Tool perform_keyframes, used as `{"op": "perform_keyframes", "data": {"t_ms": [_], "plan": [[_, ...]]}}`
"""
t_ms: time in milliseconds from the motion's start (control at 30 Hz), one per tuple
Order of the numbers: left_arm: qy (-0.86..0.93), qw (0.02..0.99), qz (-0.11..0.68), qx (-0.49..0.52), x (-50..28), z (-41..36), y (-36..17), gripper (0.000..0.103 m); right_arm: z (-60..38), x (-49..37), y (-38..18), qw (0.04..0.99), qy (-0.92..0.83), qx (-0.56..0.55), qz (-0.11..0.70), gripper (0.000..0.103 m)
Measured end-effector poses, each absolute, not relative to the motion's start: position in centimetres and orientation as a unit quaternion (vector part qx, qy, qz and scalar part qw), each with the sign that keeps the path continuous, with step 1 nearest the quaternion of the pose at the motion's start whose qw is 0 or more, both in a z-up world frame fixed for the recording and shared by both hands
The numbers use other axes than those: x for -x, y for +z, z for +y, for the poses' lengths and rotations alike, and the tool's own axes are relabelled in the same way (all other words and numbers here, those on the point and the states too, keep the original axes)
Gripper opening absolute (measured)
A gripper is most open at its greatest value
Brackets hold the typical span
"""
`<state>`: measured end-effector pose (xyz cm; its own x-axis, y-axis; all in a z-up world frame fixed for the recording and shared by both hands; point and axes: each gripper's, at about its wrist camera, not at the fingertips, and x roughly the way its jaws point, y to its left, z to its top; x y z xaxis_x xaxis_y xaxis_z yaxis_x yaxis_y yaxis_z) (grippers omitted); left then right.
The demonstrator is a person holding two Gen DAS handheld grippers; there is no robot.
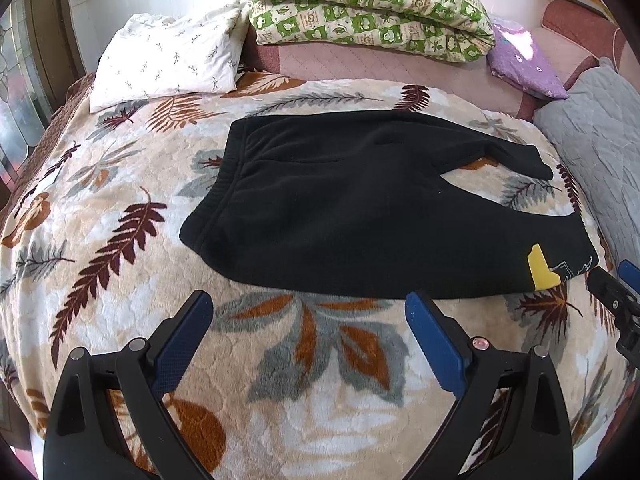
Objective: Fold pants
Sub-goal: 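Move both grippers toward the waistband of the black pants, then close the left gripper on the waistband while the right gripper grasps the waistband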
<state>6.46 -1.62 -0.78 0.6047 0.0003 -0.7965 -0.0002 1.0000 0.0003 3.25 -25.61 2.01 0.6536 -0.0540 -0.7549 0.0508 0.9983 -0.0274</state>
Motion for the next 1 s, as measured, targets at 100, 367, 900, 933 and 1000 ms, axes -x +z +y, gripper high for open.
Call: {"op": "perform_keyframes", "data": {"t_ms": [100, 367, 900, 933, 1000], "plan": [[0.003, 0.895, 0.446, -0.002, -7.3, -1.6, -0.6, 0.098, -26.1, -3.6, 2.1, 0.91, -0.031, 0.0, 0.412, 0.091], [0.013, 0.893, 0.45, 0.005, -9.3, -1.1, -0.2, 0.098, -27.2, -4.9, 2.0, 0.912, -0.043, 0.005, 0.407, 0.091], [0.002, 0.86, 0.51, -0.016, -17.0, 0.8, 1.7, 0.098, -33.6, -10.7, 4.1, 0.915, -0.01, -0.02, 0.403, 0.091], [0.0, 0.854, 0.519, -0.016, -18.2, 1.3, 2.0, 0.098, -35.3, -12.0, 4.5, 0.915, -0.021, -0.016, 0.402, 0.091], [0.002, 0.846, 0.533, -0.007, -20.0, 2.4, 2.5, 0.098, -37.5, -14.0, 4.9, 0.913, -0.026, -0.018, 0.407, 0.091]]}}
